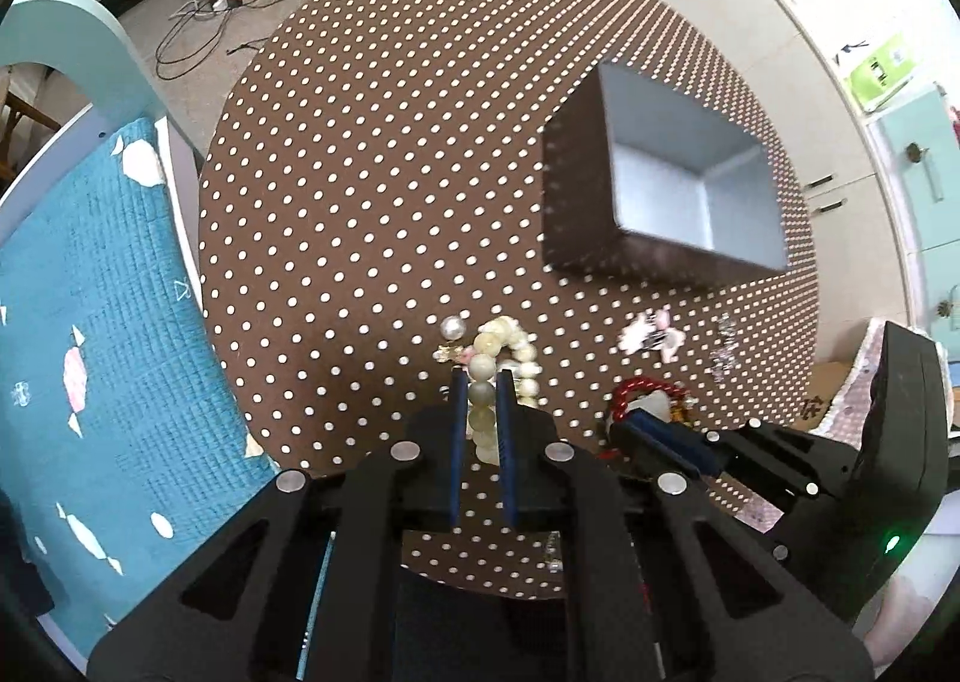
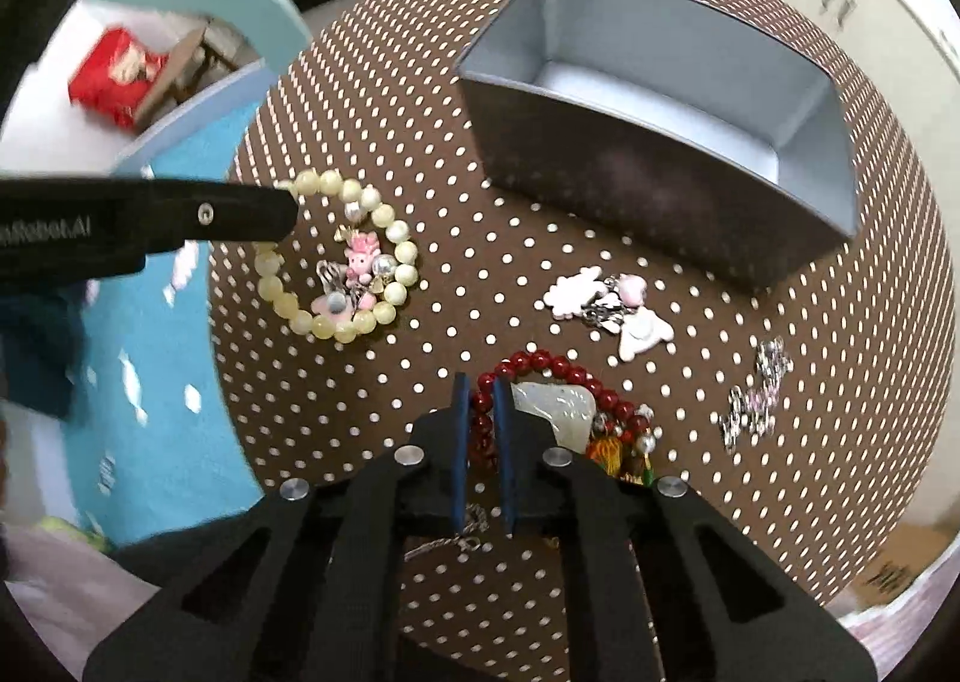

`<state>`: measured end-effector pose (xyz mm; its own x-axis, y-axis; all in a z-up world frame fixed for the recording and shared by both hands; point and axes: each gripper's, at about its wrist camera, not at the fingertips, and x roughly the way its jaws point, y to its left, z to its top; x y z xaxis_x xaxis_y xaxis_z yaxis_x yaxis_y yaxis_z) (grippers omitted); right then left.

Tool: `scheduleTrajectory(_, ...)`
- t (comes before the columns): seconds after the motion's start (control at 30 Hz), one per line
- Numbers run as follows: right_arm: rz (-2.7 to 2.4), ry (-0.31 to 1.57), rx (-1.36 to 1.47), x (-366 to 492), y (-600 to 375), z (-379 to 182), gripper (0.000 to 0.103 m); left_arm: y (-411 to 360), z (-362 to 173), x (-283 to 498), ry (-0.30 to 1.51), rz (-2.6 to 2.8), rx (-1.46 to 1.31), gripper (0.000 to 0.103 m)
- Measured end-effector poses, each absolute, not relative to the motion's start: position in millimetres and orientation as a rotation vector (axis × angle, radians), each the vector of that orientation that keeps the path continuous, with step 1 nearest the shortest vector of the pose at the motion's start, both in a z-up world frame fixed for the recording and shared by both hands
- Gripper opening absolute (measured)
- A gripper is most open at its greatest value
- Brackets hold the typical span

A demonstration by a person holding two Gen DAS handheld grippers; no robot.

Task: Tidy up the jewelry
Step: 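Grasp the cream bead bracelet with the left gripper while the right grasps the red bead bracelet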

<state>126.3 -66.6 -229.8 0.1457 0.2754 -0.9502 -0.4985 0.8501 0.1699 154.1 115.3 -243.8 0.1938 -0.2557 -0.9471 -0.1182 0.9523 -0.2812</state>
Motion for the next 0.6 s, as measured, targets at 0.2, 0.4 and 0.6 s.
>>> scheduleTrajectory(0.2, 0.541, 1.284, -0.094, 129.1, -94.6, -205.5, 0.007, 106.7, -229.0, 154.9, 1.363, -0.121, -0.356, 0.009)
scheduleTrajectory(0.4, 0.531, 1.251, 0.006, 130.8, -115.3, -180.5, 0.007, 98.2, -216.1, 151.7, 1.332, -0.137, -0.356, 0.009)
scheduleTrajectory(0.6, 0.518, 1.220, 0.122, 125.2, -127.0, -159.6, 0.007, 93.2, -203.2, 147.8, 1.299, -0.160, -0.363, 0.009)
